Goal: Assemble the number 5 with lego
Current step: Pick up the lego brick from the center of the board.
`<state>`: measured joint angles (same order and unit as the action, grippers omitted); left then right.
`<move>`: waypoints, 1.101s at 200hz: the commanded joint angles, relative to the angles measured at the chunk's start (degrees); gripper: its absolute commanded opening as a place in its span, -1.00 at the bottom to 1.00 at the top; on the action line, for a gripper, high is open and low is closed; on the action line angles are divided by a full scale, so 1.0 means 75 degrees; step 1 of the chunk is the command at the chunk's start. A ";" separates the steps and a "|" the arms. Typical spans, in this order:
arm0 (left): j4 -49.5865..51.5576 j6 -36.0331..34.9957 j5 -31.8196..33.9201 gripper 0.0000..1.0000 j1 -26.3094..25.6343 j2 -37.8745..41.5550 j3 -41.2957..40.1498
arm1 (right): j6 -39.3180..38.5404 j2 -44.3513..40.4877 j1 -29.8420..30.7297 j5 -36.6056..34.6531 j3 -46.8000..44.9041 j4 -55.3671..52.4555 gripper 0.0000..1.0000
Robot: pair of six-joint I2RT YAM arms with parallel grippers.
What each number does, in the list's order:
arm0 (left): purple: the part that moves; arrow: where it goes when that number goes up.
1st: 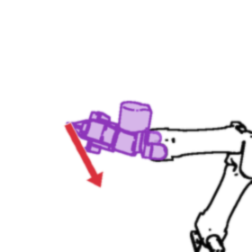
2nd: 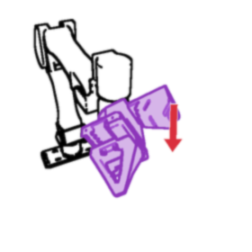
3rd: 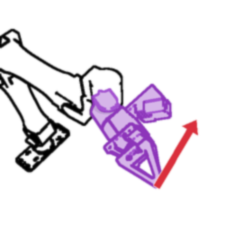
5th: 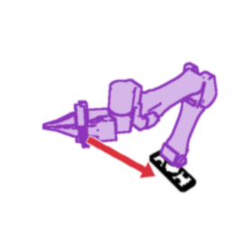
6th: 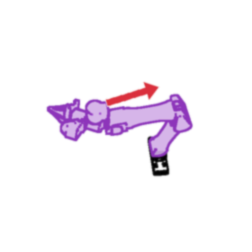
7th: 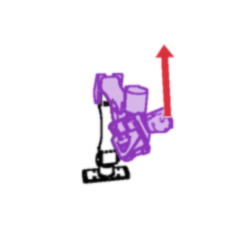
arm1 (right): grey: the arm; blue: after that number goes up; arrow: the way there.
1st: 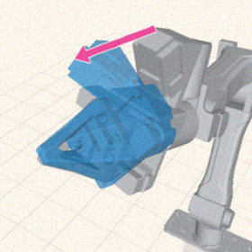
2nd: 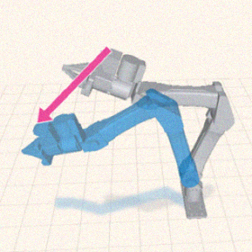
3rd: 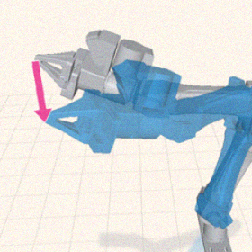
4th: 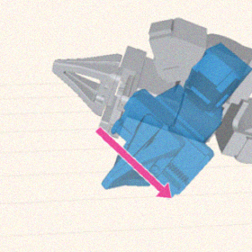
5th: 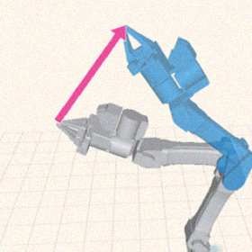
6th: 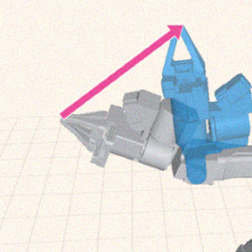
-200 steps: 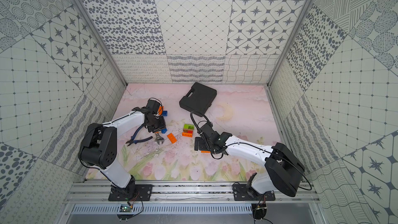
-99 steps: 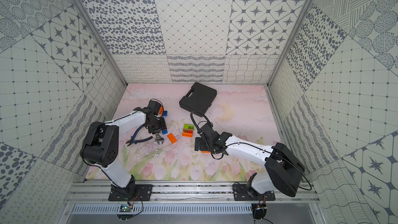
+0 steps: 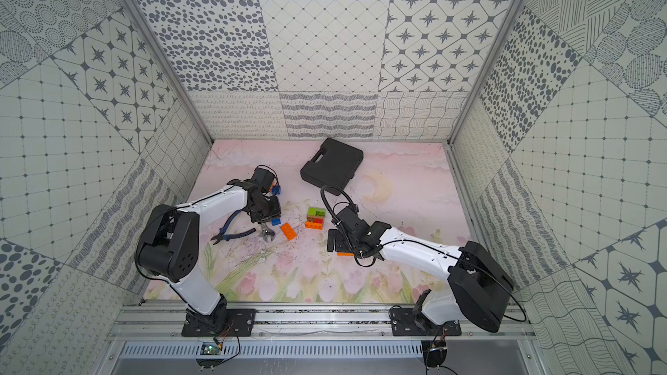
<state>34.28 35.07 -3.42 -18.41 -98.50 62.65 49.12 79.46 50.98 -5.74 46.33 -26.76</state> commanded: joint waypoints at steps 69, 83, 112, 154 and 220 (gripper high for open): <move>0.0490 0.0002 0.0456 -0.07 -0.0186 -0.0263 0.0125 | 0.0136 -0.0113 -0.0024 -0.0125 -0.0083 0.0076 0.98; 0.0502 0.0000 0.0456 -0.14 -0.0205 -0.0339 0.0160 | 0.0130 -0.0102 -0.0024 -0.0121 -0.0084 0.0076 0.98; 0.0527 0.0043 0.0503 -0.30 -0.0237 -0.0304 0.0181 | 0.0151 -0.0121 -0.0032 -0.0141 -0.0085 0.0021 0.98; 0.0733 0.0276 0.0469 -0.47 -0.0548 0.0350 0.0248 | 0.0341 -0.0243 -0.0033 -0.0414 -0.0107 -0.0202 0.98; 0.0674 0.1186 0.0296 -0.48 -0.2455 0.1956 -0.0244 | 0.1287 -0.0918 -0.0578 -0.0719 -0.0868 -0.0619 0.98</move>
<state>37.65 38.54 -0.71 -29.76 -88.47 62.96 55.07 74.89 48.42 -9.93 42.46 -30.46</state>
